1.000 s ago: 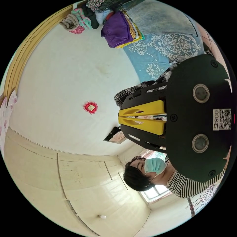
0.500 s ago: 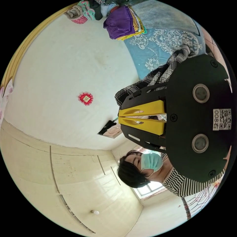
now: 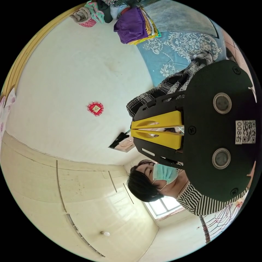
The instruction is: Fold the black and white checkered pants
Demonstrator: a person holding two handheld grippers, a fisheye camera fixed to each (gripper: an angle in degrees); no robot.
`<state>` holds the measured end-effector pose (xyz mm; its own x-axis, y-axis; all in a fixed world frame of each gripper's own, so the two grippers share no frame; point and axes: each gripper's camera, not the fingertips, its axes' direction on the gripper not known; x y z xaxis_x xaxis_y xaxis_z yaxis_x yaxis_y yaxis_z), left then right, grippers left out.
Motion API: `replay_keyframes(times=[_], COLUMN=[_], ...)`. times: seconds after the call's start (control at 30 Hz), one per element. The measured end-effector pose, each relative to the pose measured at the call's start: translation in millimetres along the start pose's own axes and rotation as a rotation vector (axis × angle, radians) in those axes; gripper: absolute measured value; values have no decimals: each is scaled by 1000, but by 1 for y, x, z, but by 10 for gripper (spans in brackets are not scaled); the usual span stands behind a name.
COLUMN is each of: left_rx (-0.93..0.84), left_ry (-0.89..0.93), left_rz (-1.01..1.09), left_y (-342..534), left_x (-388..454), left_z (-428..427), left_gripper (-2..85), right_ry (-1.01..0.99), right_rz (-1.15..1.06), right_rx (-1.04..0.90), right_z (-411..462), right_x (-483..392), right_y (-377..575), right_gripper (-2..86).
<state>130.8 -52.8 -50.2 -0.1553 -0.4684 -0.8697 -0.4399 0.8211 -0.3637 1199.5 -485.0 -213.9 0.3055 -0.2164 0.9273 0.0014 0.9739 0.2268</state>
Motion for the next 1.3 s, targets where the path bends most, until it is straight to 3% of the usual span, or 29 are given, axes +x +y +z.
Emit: replay_keyframes(times=[0.53,0.83,1.1,1.3], left_rx=[-74,-90,70,138], left_ry=[86,27,-109,-219], left_rz=[5,48,177,351], left_y=[32,59,86,100], left_x=[21,63,150,243], left_z=[10,-5,-90,-149], left_gripper=[101,16,5,4], right_ry=[20,29,113,315], right_rz=[19,19,13,44], right_rx=[14,21,81,145], right_z=[-24,-25,-32,-37], right_x=[2,-2,-6,1], right_y=[-17,-34,-49,-56], right_gripper=[-1,0,0,-1])
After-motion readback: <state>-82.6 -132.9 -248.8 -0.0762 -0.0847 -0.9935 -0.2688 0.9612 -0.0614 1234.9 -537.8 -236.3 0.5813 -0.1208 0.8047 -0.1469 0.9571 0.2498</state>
